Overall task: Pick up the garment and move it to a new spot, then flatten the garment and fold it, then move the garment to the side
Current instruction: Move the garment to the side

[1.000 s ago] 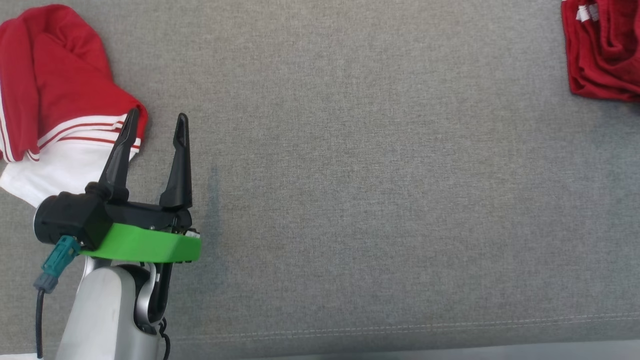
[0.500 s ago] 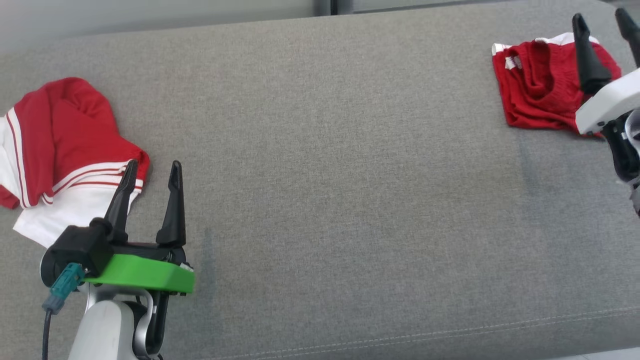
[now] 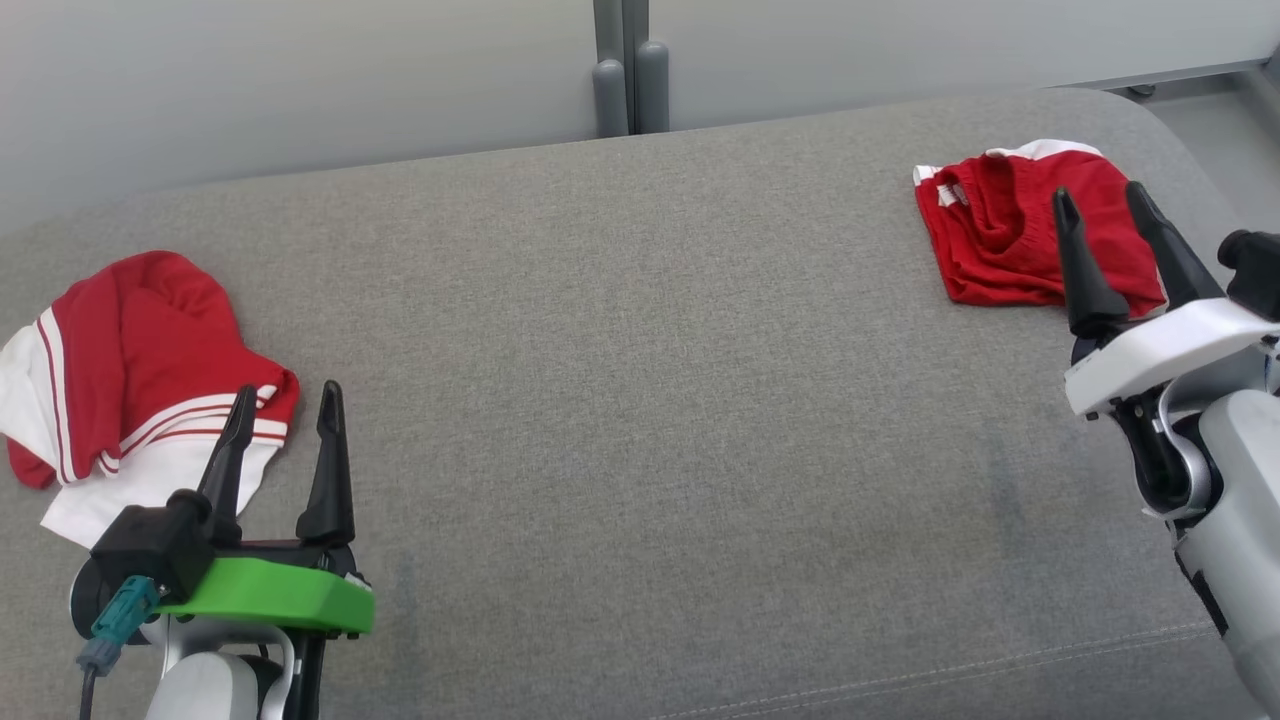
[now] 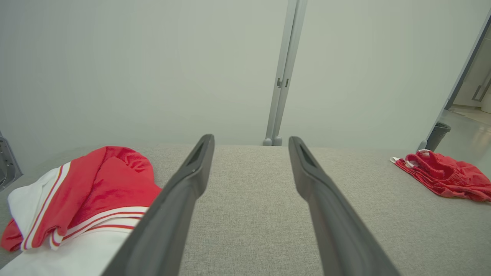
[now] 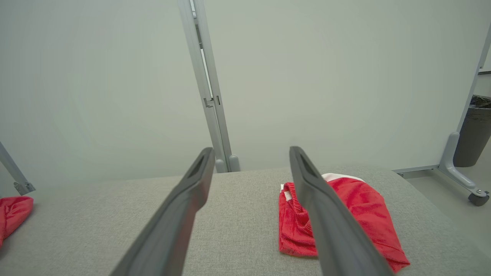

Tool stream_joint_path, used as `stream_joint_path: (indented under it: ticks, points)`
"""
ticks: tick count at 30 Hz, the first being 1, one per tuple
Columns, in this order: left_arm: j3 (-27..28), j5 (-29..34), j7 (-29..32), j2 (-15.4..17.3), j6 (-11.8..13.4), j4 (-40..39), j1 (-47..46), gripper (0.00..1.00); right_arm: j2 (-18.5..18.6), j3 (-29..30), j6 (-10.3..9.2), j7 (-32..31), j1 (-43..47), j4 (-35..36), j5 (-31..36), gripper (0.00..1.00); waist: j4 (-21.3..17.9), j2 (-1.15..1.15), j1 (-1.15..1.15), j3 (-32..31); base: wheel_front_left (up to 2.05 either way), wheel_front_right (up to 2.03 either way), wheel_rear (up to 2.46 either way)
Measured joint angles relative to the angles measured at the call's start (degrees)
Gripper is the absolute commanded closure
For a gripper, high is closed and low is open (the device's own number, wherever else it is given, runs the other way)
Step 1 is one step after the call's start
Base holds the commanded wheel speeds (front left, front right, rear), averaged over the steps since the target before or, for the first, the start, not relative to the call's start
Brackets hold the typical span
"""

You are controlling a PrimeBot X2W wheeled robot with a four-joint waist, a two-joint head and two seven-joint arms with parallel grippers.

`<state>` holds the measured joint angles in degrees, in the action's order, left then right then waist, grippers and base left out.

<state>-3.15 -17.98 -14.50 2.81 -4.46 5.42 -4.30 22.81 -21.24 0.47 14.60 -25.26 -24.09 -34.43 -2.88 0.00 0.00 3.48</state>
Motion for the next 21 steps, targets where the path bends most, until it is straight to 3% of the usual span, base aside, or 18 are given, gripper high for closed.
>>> stream_joint_path:
  ticks: [9,21]
  points:
    - [-0.1,0.0,0.0,0.0,0.0,-0.1,1.0,0.00,-2.6,3.5,-1.63,0.0,7.6,7.2,0.9,0.00,-0.5,0.00,0.00,-1.0,0.00,0.00,0.00]
    - [-0.4,-1.1,0.0,-0.1,0.5,1.0,3.3,0.00,-4.5,6.3,-1.64,0.0,15.6,16.0,5.1,0.00,0.2,0.00,0.00,-3.2,0.00,0.00,0.00]
